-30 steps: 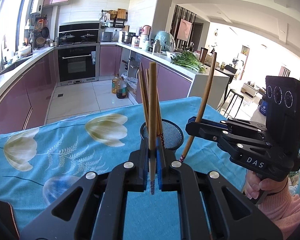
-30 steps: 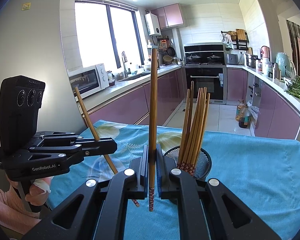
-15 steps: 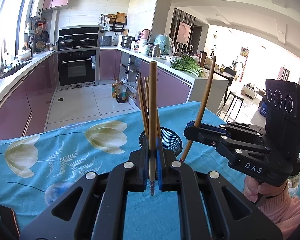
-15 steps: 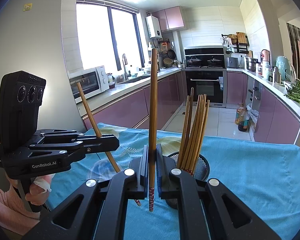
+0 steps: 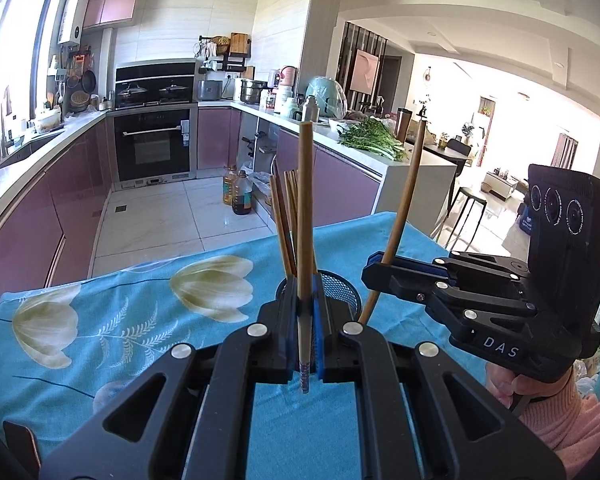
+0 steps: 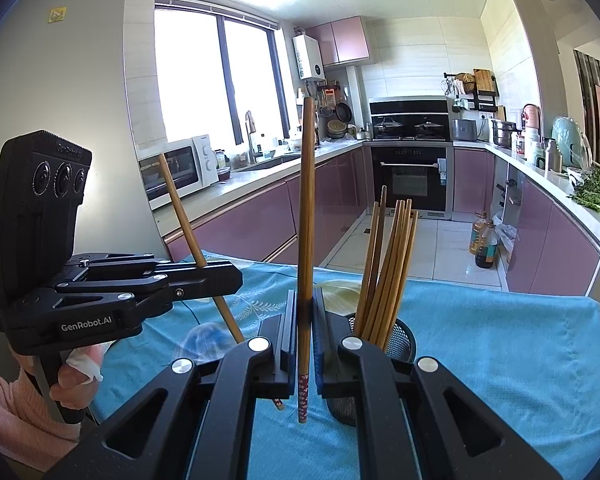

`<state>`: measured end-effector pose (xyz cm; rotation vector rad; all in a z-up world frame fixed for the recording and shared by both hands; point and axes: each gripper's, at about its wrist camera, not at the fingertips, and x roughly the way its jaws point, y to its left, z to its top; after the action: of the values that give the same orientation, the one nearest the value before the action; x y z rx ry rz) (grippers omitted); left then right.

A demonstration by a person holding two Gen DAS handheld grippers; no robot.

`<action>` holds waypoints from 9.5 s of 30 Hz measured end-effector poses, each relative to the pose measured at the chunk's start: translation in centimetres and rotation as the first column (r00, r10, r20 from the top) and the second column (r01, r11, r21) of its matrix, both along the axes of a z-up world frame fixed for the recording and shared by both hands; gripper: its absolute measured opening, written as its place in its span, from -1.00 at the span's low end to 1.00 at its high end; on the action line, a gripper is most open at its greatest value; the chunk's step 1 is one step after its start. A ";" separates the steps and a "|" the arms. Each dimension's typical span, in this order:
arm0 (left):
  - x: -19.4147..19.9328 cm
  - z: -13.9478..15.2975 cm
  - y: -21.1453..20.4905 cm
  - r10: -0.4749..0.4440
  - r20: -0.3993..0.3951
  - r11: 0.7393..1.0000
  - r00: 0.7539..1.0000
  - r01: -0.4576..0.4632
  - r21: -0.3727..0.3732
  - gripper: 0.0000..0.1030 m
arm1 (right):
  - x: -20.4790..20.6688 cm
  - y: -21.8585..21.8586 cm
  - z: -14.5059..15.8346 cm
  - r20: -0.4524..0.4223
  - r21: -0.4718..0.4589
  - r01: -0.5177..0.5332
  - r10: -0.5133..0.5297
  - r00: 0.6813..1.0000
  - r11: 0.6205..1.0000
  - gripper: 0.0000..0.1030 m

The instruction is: Organize utensils

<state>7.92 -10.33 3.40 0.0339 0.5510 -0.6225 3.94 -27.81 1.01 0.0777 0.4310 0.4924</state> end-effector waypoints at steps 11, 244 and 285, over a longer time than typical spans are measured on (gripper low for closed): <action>0.0 0.7 -0.4 -0.004 0.019 1.000 1.000 0.004 -0.001 -0.86 | 0.2 -0.1 0.7 0.018 0.004 0.004 -0.005 1.000 1.000 -0.88; -7.6 -3.7 8.0 0.521 0.316 0.848 0.793 -0.523 -0.084 0.89 | -4.8 2.4 -4.0 0.195 -0.030 0.359 -0.347 0.917 0.933 0.88; -7.5 -3.6 7.7 0.517 0.313 0.850 0.797 -0.520 -0.083 0.89 | -5.0 2.3 -3.6 0.199 -0.022 0.374 -0.363 0.910 0.927 0.88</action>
<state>0.39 -2.65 -0.16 -0.0089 0.2186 -0.0656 -1.08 -25.56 -2.64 0.0517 0.2317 0.1103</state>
